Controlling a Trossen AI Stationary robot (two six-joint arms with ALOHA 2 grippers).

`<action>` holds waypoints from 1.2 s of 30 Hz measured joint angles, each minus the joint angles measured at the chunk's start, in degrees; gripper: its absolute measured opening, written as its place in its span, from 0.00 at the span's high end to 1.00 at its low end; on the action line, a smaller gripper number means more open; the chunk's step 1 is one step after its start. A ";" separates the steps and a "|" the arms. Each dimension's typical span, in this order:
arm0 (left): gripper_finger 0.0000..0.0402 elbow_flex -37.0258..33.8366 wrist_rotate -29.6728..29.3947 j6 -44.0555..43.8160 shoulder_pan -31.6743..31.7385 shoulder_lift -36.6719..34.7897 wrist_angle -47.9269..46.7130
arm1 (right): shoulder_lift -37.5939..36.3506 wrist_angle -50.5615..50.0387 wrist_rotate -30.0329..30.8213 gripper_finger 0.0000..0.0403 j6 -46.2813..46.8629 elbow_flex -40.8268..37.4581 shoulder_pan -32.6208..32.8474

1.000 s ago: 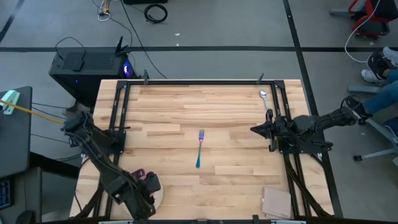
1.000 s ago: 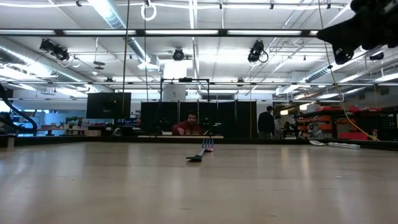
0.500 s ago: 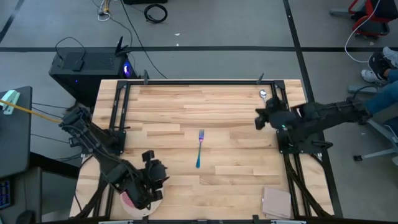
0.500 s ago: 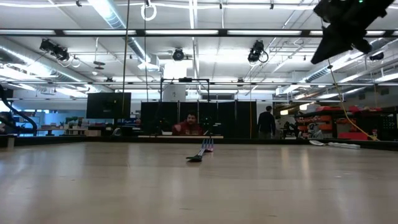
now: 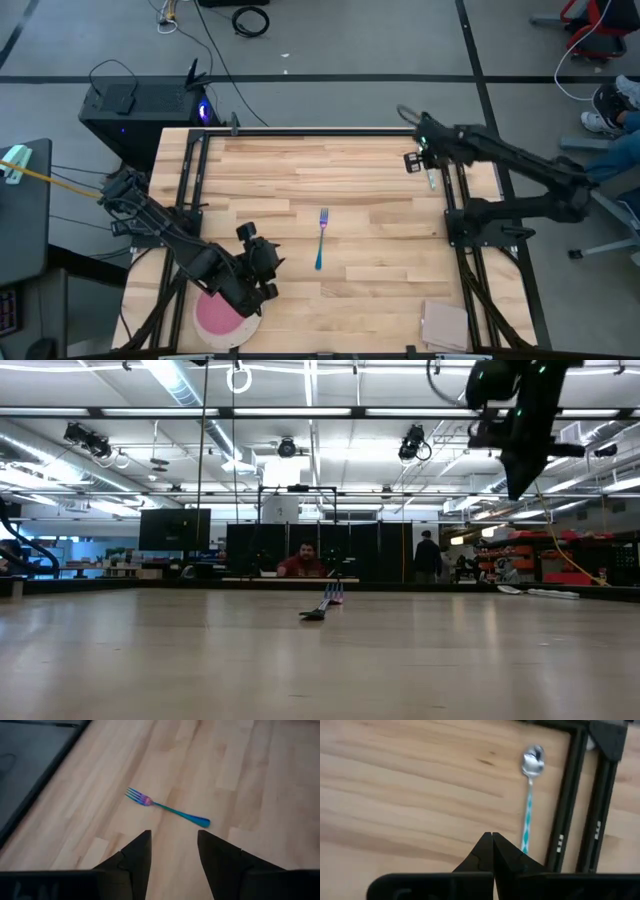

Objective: Set table place
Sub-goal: Put the spoon into the bowl

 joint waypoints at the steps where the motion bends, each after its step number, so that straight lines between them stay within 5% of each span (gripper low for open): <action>1: 0.58 0.00 -0.57 -0.03 0.02 0.00 -0.02 | 1.46 0.20 -1.22 1.00 -1.26 0.00 -2.52; 8: 0.59 0.00 -4.86 -0.07 -0.01 0.02 0.00 | 10.77 0.15 -2.01 0.97 -8.42 -0.02 -13.11; 25: 0.60 0.00 -6.57 -0.75 -0.01 0.02 0.33 | 26.58 4.64 -2.67 0.73 -9.29 -0.09 -15.61; 36: 0.60 0.00 -6.56 -1.84 -0.01 0.04 0.45 | 31.77 9.10 -2.88 0.72 -7.69 0.61 -18.84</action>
